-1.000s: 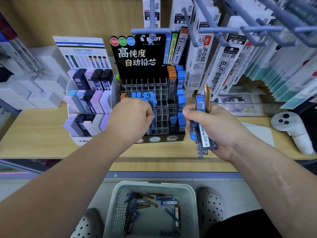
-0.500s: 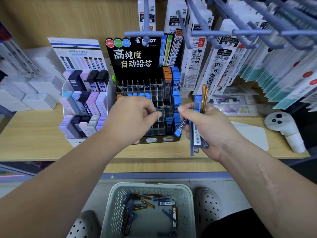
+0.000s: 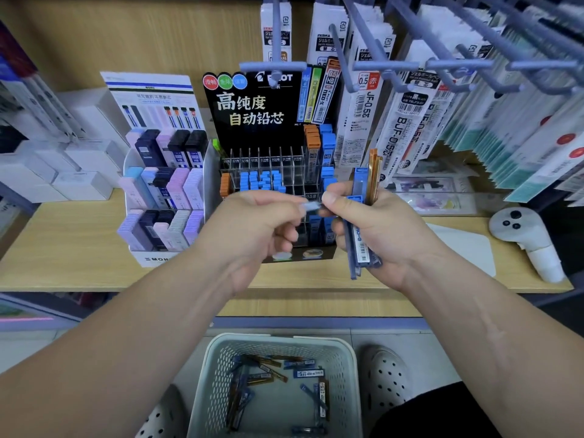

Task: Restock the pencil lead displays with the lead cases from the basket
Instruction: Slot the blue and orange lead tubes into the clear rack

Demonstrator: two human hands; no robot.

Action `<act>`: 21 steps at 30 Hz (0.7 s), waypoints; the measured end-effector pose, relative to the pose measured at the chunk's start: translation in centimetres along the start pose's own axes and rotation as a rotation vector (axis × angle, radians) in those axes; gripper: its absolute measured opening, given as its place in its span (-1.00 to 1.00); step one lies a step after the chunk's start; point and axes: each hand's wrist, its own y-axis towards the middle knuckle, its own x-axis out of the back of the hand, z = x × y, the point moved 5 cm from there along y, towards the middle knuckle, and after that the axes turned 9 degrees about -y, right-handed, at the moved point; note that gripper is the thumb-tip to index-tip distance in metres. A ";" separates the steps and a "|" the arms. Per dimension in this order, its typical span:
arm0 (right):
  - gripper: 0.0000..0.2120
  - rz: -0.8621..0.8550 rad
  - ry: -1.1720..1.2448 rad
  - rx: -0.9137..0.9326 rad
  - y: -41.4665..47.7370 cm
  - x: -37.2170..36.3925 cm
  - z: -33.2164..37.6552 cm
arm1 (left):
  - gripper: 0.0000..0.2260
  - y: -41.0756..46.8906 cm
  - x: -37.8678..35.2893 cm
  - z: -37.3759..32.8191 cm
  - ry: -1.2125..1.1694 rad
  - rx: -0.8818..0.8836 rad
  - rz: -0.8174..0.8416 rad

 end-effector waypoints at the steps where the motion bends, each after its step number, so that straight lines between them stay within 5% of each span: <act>1: -0.90 0.015 0.000 0.000 0.0 0.0 0.1 | -0.91 0.1 0.2 -0.4 -0.047 -0.012 -0.002; 7: -0.92 0.028 -0.010 0.005 0.2 -0.2 0.1 | -0.93 0.2 1.5 -2.4 -0.019 -0.109 0.014; 12: -0.90 -0.017 0.021 -0.010 0.5 0.2 0.2 | -0.78 1.1 4.1 -4.4 0.299 -0.257 -0.099; 21: -0.86 -0.032 0.005 -0.034 0.6 0.4 -0.4 | -0.93 1.8 3.8 -4.6 0.833 -0.385 -0.070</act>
